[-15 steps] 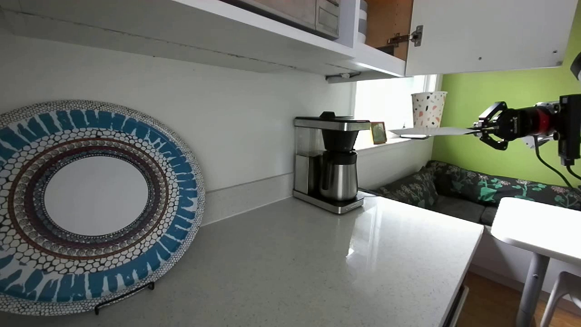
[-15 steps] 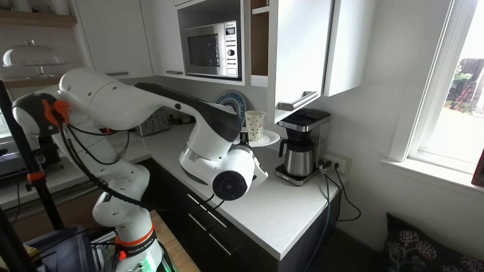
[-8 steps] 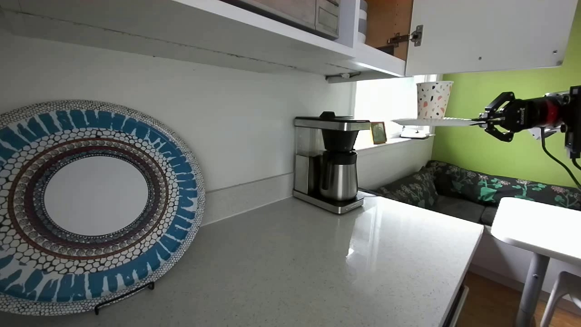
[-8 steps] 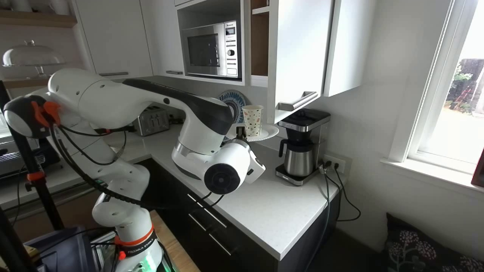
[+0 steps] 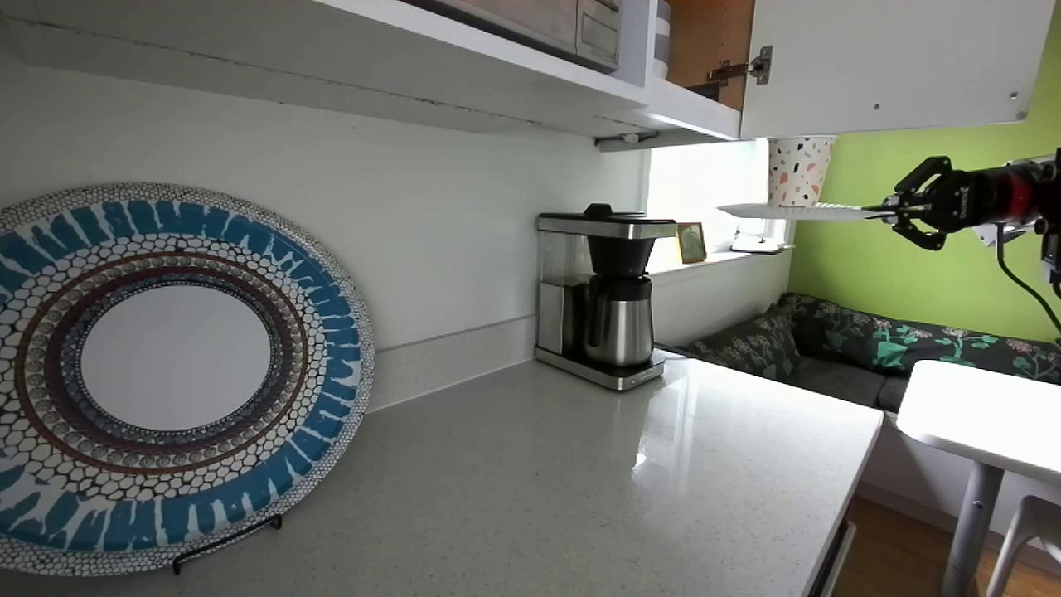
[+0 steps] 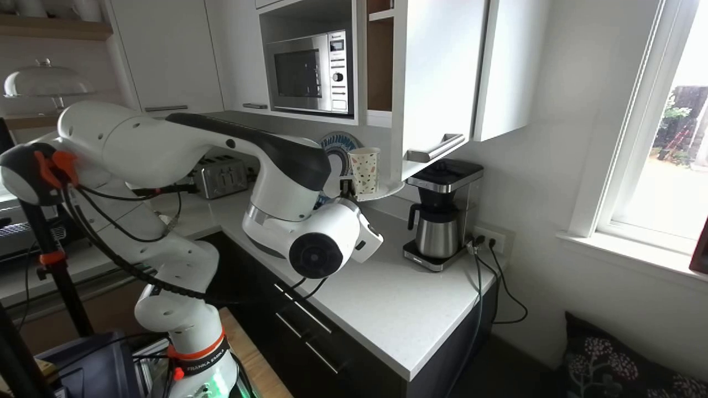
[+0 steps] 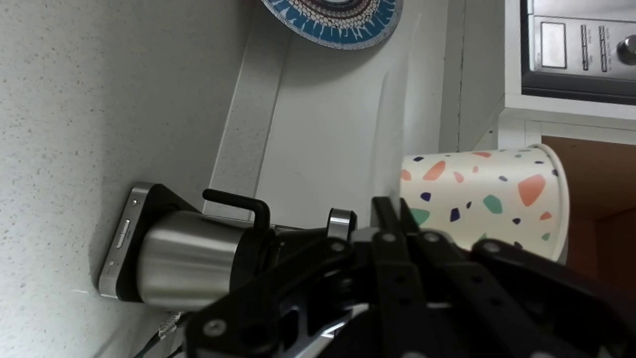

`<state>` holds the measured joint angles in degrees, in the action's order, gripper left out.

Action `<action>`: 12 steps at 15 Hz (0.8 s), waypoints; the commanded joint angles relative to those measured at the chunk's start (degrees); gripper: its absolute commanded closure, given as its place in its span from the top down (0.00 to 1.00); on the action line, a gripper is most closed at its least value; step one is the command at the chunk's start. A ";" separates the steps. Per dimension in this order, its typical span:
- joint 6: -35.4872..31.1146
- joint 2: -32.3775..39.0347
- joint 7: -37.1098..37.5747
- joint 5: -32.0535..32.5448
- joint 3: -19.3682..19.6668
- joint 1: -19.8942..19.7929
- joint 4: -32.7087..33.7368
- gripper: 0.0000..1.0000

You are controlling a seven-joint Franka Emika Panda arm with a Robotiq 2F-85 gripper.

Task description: Pick up the paper towel with a cup on top and put it in the bottom right shelf of the top wall cabinet

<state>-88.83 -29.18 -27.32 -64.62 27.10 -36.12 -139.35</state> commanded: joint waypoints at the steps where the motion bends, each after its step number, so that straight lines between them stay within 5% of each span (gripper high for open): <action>1: 0.05 0.06 0.01 0.04 0.10 0.10 -0.03 0.01; 12: 0.23 -1.71 6.85 -0.82 0.35 -0.83 2.16 0.00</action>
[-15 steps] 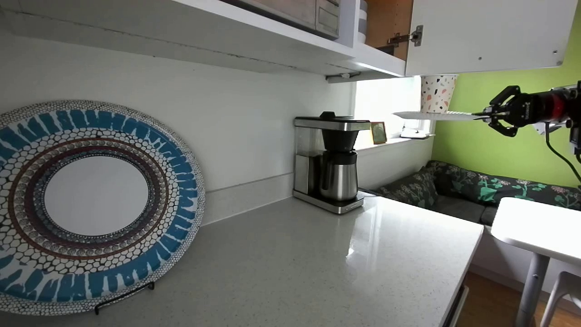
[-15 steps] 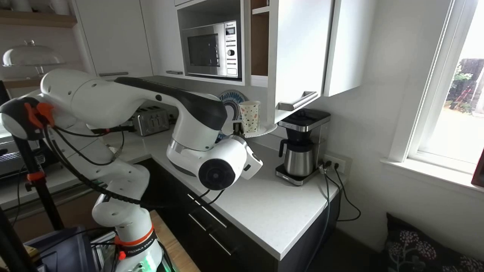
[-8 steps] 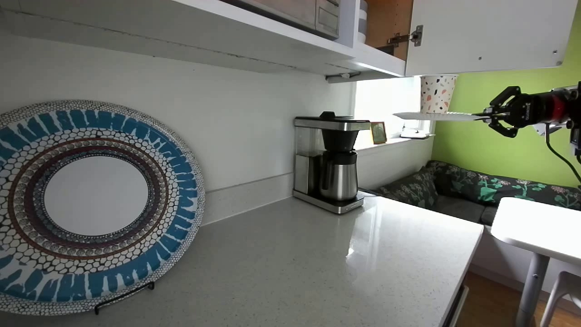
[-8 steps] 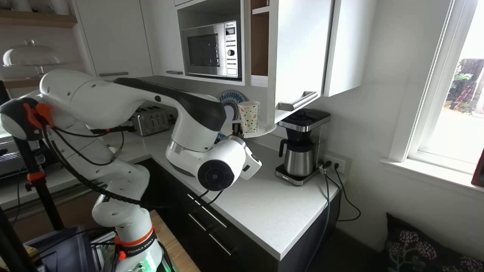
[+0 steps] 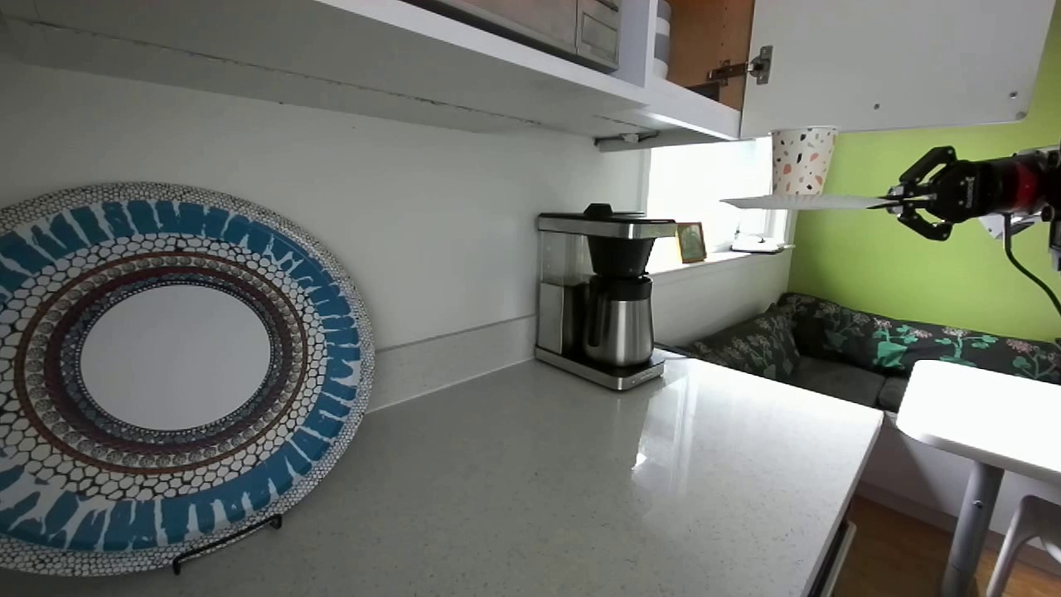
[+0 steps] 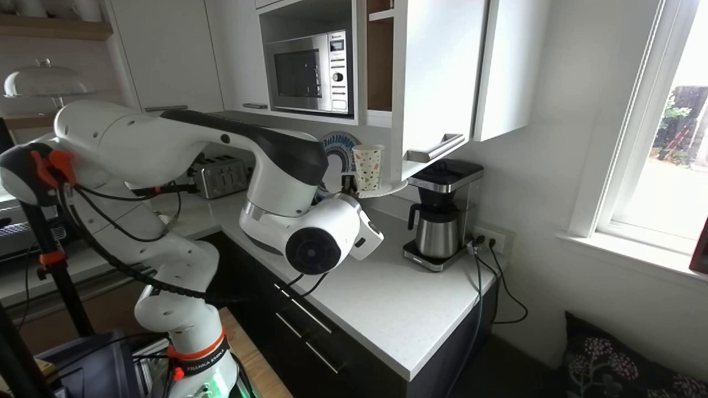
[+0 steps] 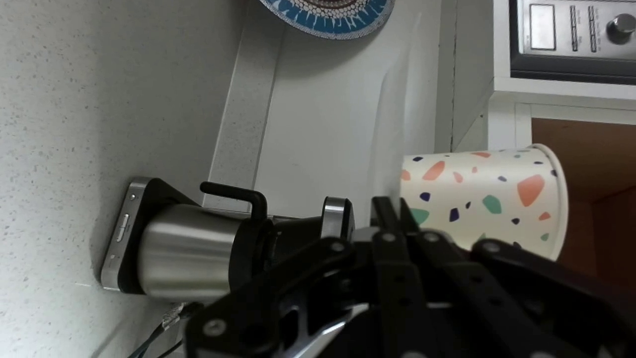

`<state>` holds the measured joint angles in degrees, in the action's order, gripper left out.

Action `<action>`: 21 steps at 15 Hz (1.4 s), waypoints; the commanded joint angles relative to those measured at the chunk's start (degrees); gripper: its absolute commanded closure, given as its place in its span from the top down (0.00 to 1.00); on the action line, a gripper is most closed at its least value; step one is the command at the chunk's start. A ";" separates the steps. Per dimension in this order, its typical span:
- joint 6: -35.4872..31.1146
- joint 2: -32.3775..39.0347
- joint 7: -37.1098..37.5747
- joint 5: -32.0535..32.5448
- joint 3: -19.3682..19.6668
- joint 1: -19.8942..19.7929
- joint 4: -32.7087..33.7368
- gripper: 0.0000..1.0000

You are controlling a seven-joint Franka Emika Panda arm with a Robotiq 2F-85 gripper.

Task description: Pick up the paper towel with a cup on top and put it in the bottom right shelf of the top wall cabinet

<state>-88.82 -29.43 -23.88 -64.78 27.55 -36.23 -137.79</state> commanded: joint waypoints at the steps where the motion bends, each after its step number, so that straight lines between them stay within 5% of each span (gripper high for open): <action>1: 0.24 -1.76 4.17 -0.64 -0.13 -0.74 0.96 0.00; 21: -0.69 -7.77 12.18 -1.63 -0.46 -2.69 4.55 0.00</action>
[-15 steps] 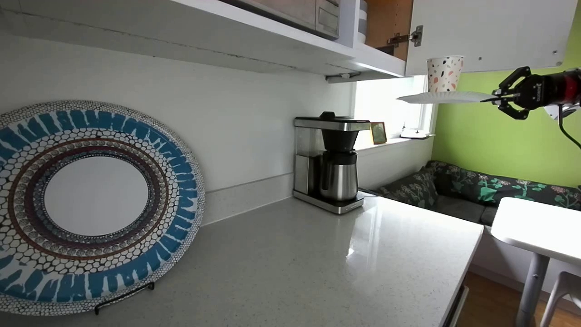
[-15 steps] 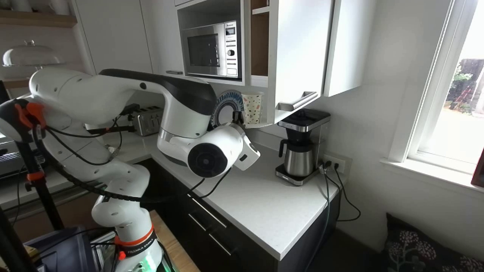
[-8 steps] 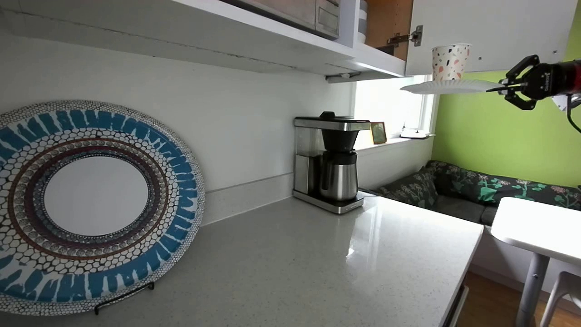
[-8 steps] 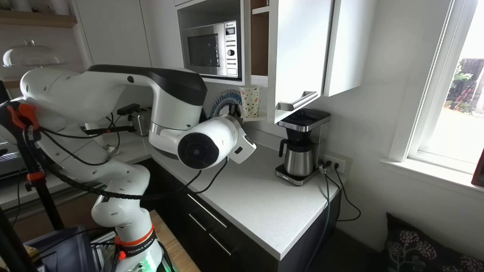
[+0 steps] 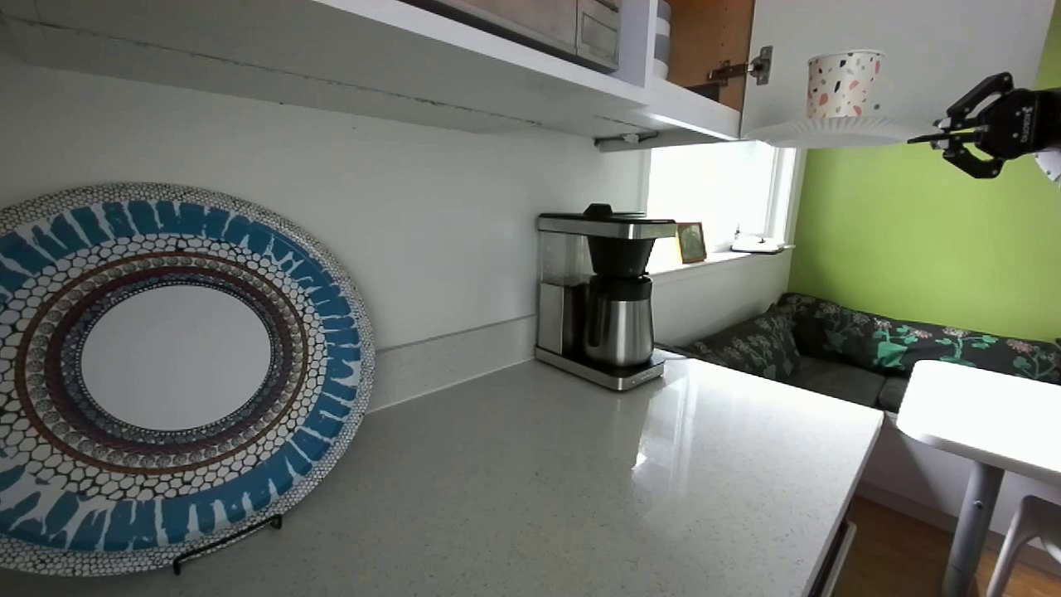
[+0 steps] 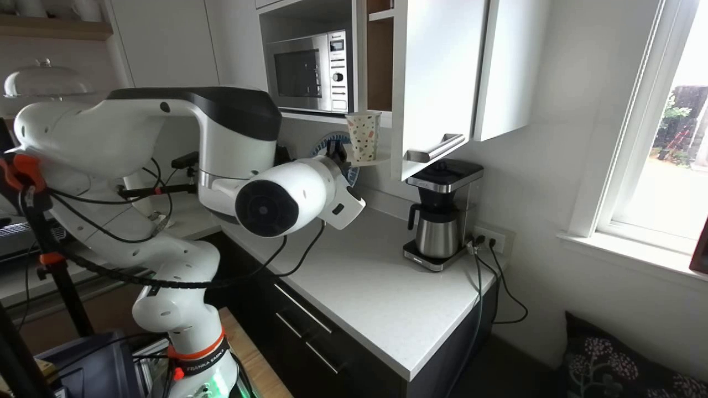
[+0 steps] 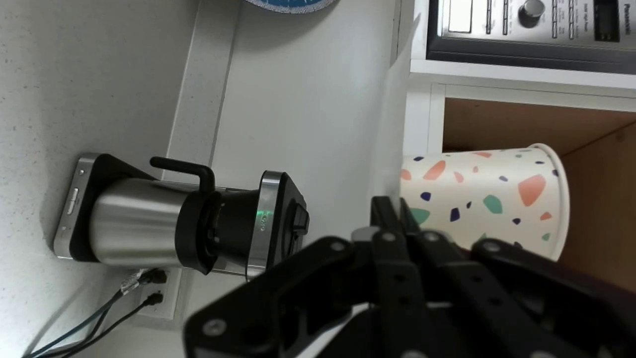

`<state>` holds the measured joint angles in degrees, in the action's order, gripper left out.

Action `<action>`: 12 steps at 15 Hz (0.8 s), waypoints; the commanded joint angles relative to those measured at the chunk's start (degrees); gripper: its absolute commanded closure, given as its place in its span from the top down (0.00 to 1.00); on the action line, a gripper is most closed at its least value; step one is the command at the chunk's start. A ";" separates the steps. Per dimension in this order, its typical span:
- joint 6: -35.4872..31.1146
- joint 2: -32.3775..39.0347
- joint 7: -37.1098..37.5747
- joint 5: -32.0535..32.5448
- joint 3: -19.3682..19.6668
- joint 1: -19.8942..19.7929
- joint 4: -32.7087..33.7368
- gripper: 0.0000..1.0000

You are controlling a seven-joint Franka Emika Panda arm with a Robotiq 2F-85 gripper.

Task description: Pick up the paper towel with a cup on top and put it in the bottom right shelf of the top wall cabinet

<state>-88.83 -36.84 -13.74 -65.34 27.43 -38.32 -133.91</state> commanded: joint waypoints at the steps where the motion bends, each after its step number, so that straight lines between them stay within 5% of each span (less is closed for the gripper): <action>1: -0.80 -0.42 2.39 -1.15 -0.45 -0.71 0.95 0.00; 12: -1.80 0.70 3.97 -3.33 -2.02 0.49 5.18 0.00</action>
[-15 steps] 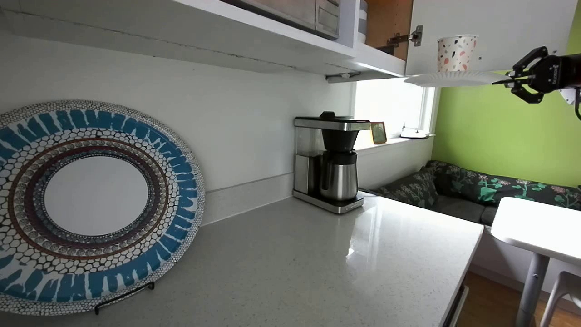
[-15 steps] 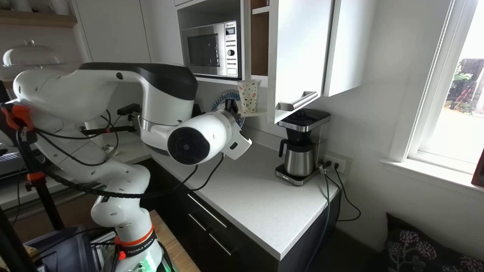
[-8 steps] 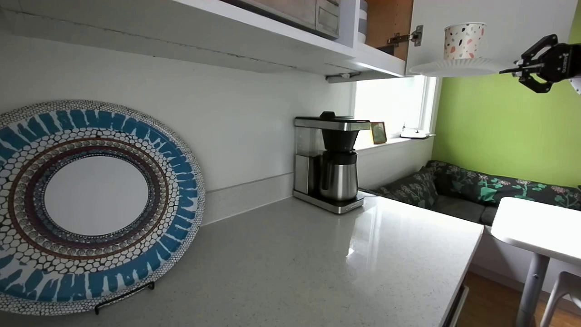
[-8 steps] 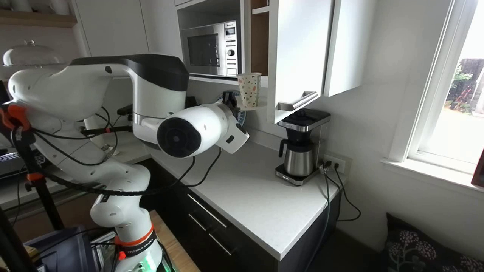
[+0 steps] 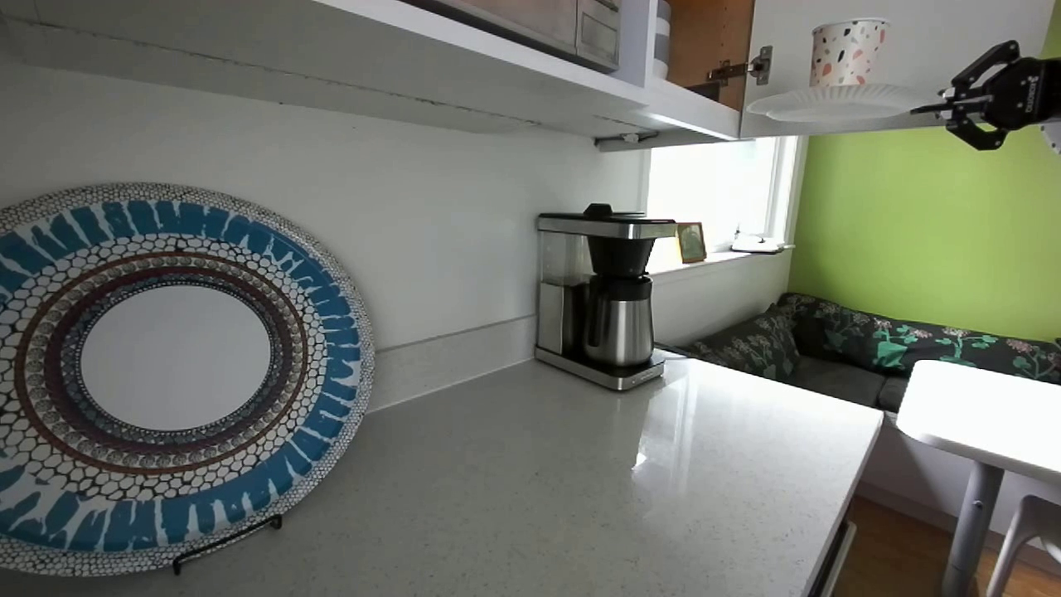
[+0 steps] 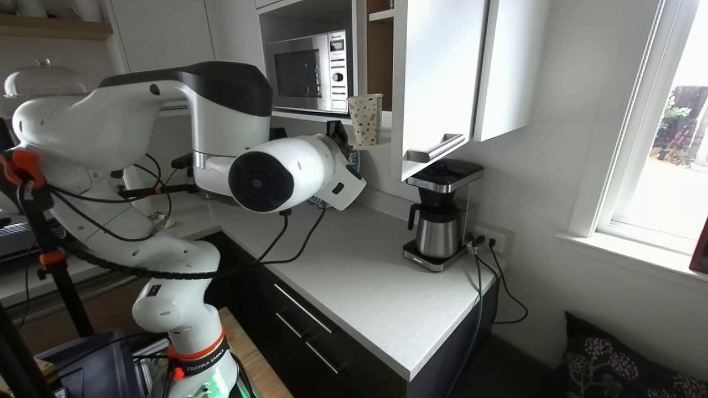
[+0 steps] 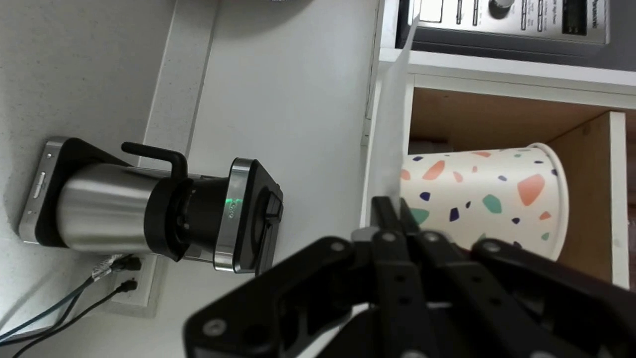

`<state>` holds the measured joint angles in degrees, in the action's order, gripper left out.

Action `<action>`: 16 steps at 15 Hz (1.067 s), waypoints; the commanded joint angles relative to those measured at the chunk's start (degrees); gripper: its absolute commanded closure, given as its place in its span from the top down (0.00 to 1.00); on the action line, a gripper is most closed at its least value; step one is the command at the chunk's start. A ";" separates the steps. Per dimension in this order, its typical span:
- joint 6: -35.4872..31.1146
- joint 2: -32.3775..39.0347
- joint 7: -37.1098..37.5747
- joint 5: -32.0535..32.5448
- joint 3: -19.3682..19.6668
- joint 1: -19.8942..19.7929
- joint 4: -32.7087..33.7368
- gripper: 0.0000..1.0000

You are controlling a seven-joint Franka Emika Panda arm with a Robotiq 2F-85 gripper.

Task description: Pick up the paper towel with a cup on top and put it in the bottom right shelf of the top wall cabinet

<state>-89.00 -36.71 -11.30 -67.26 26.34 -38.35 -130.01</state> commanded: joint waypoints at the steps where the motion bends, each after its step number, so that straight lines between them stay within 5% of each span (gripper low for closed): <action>1: -1.76 0.63 1.67 -1.65 -1.16 0.66 1.63 0.00; 16: -7.18 2.19 4.90 -4.96 -3.05 5.38 7.36 0.00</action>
<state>-94.27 -35.66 -8.16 -71.01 23.62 -34.62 -124.31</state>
